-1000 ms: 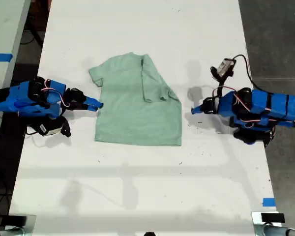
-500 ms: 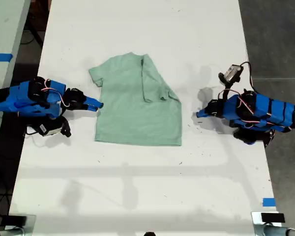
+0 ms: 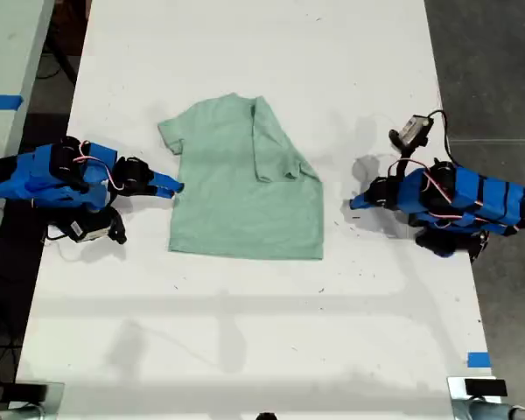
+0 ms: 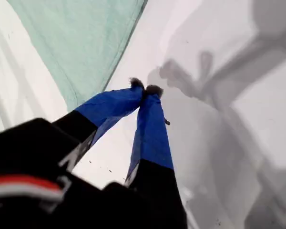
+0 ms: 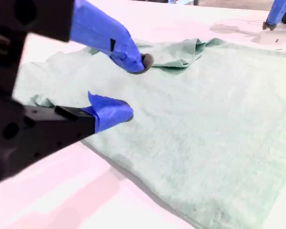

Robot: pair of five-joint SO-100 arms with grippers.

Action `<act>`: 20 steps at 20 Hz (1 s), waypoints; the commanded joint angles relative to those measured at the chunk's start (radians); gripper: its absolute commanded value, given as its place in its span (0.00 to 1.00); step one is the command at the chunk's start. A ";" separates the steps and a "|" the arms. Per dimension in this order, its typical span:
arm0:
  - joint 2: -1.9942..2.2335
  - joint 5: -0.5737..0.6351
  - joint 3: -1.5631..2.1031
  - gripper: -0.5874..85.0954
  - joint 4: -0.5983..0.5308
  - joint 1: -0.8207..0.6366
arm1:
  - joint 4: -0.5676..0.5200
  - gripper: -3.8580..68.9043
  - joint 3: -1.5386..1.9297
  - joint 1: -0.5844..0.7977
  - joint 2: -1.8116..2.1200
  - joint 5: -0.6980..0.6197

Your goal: Fold t shirt

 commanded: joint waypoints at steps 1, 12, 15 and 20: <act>0.006 -0.018 0.006 0.16 0.002 -0.025 | 0.005 0.07 0.046 -0.003 0.014 0.002; 0.006 -0.018 0.006 0.16 0.002 -0.025 | 0.003 0.07 0.041 -0.017 0.014 -0.012; 0.006 -0.018 0.006 0.16 0.002 -0.025 | 0.002 0.07 0.041 -0.017 0.014 -0.012; 0.006 -0.018 0.006 0.16 0.002 -0.025 | 0.002 0.07 0.041 -0.017 0.014 -0.011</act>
